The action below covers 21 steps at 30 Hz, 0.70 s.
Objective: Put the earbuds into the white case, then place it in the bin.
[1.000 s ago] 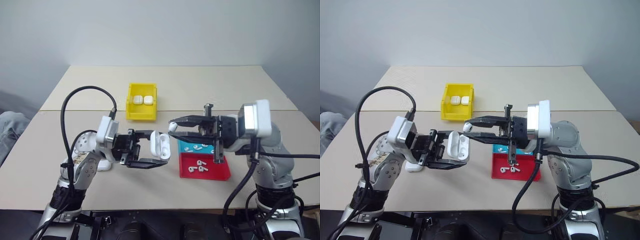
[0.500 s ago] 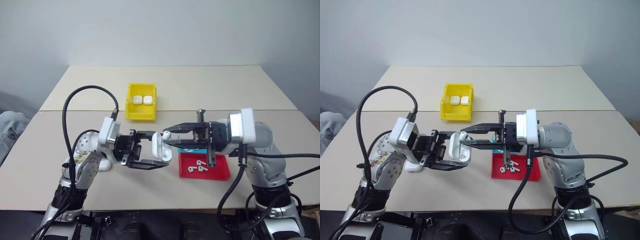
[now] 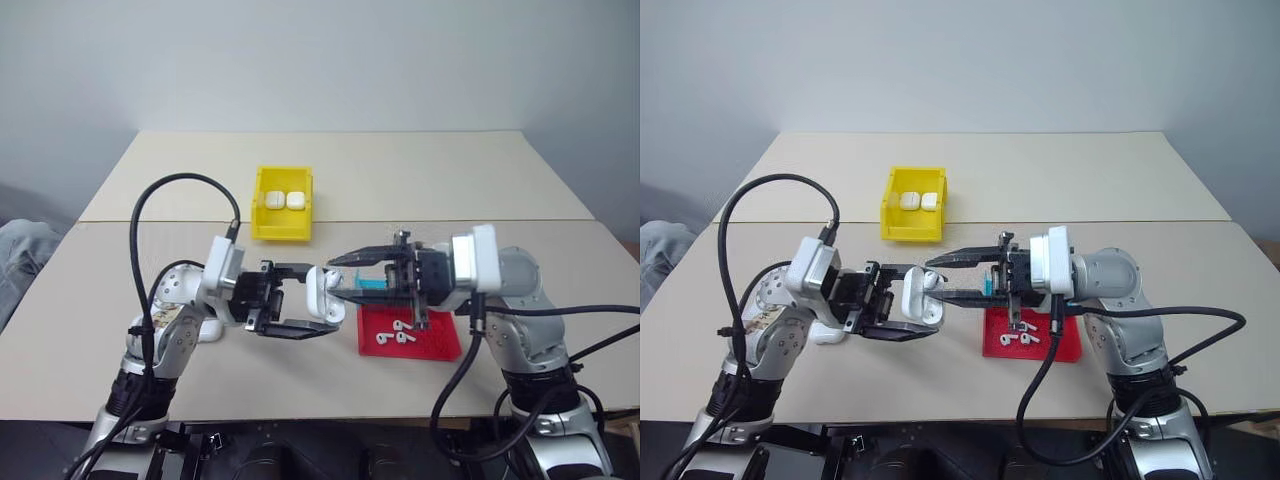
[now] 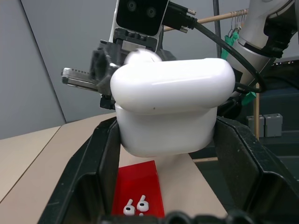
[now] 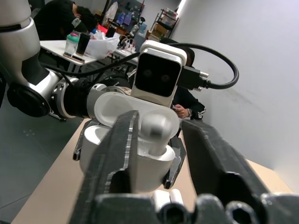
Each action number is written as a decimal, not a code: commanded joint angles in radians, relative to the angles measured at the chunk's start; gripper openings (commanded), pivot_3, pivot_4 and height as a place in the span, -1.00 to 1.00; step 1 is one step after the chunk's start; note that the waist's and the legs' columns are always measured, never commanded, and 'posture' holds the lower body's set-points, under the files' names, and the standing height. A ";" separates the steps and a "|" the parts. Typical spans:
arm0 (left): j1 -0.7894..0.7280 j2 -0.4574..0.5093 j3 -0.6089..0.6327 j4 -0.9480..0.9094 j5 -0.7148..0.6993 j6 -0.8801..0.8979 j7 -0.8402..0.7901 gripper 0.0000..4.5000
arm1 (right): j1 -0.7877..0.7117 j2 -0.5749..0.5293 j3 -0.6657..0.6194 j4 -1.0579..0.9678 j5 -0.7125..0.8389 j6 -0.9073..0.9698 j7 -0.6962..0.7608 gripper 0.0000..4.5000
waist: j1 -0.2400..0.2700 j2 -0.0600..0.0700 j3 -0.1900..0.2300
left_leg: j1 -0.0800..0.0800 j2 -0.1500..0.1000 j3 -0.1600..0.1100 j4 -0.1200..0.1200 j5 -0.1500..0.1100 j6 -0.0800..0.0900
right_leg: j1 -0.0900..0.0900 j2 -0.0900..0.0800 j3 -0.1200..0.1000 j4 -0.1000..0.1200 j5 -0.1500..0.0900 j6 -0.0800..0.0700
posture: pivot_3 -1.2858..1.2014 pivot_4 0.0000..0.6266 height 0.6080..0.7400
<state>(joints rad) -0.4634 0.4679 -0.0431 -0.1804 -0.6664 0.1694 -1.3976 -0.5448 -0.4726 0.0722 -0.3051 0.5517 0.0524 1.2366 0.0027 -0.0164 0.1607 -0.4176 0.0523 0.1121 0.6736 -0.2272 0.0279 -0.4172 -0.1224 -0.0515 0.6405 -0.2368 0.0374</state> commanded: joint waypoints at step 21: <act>0.185 0.119 0.027 0.053 0.160 -0.243 -0.053 0.21 | -0.394 -0.377 0.225 0.587 -0.502 -0.143 0.231 -0.17 | -0.015 0.000 0.000 | 0.000 0.000 0.002 -0.003 0.000 0.000 | -0.003 0.000 0.002 -0.001 0.000 -0.001 | 0.03 -0.52 1.00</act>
<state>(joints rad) -0.2842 0.5859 -0.0315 -0.0900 -0.5068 -0.0512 -1.4686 -0.8985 -0.8511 0.2713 0.2358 0.1104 -0.0248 1.4472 -0.0121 -0.0163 0.1608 -0.4185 0.0526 0.1146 0.6707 -0.2273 0.0280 -0.4210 -0.1225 -0.0499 0.6398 -0.2371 0.0368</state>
